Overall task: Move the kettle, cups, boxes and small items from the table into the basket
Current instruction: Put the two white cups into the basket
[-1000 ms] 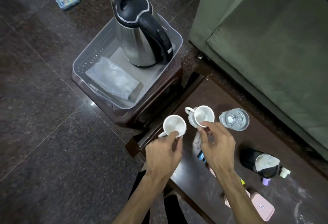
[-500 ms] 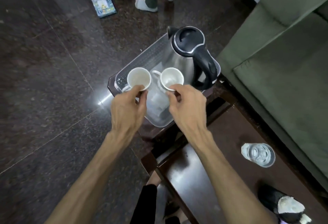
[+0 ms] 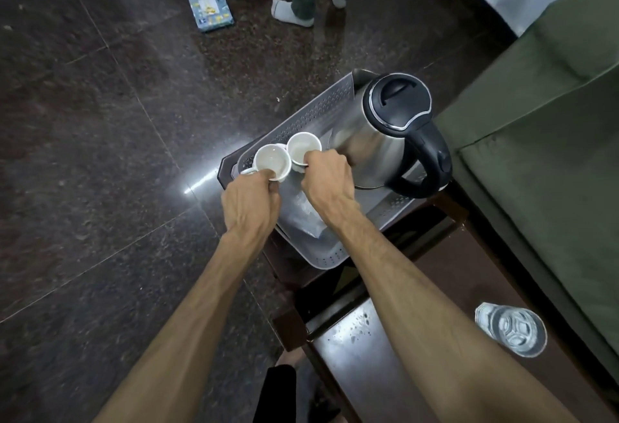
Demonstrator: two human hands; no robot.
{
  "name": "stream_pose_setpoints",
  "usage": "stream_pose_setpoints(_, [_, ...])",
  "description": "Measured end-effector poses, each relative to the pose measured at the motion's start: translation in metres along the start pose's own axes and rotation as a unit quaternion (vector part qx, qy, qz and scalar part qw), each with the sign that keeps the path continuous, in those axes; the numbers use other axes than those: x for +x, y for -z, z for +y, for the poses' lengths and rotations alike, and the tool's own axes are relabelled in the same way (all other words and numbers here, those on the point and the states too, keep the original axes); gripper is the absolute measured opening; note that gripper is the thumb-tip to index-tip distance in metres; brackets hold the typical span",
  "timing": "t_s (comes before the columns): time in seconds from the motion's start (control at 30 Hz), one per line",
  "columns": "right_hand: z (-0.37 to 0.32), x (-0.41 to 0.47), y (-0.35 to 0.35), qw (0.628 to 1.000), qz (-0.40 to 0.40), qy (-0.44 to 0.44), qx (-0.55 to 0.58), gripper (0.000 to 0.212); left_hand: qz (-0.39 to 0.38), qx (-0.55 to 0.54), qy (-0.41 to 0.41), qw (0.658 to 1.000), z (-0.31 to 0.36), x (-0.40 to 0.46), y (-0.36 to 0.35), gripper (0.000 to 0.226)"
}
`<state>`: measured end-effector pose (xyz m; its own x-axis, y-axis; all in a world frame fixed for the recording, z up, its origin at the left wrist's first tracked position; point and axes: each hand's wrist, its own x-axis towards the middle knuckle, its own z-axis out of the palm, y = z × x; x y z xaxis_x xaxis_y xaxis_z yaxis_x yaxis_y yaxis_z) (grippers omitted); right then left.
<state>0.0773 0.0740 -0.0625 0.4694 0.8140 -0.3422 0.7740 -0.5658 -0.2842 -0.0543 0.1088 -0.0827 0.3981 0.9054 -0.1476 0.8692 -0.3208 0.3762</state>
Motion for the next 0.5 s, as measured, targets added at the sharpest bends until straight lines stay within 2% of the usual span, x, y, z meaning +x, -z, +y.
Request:
stream_pose_setpoints(0.13, [0.004,-0.001,-0.002,1.000,0.005,0.007,-0.001,0.023,-0.014,0.038,-0.005,0.999,0.003,0.008,0.000,0.029])
stream_pose_setpoints(0.2, [0.005,-0.003,-0.001,1.000,0.008,0.013,0.001,0.030,-0.011,0.032,-0.009,0.999,0.004,0.007,0.002,0.030])
stream_pose_setpoints(0.33, [0.011,-0.015,0.003,0.999,0.035,0.021,0.037,0.047,0.042,0.015,-0.023,0.999,0.009,-0.006,0.008,0.031])
stream_pose_setpoints(0.5, [0.027,-0.047,0.009,0.988,0.091,0.025,0.119,0.034,0.115,-0.055,-0.003,0.992,0.025,-0.043,0.012,0.027])
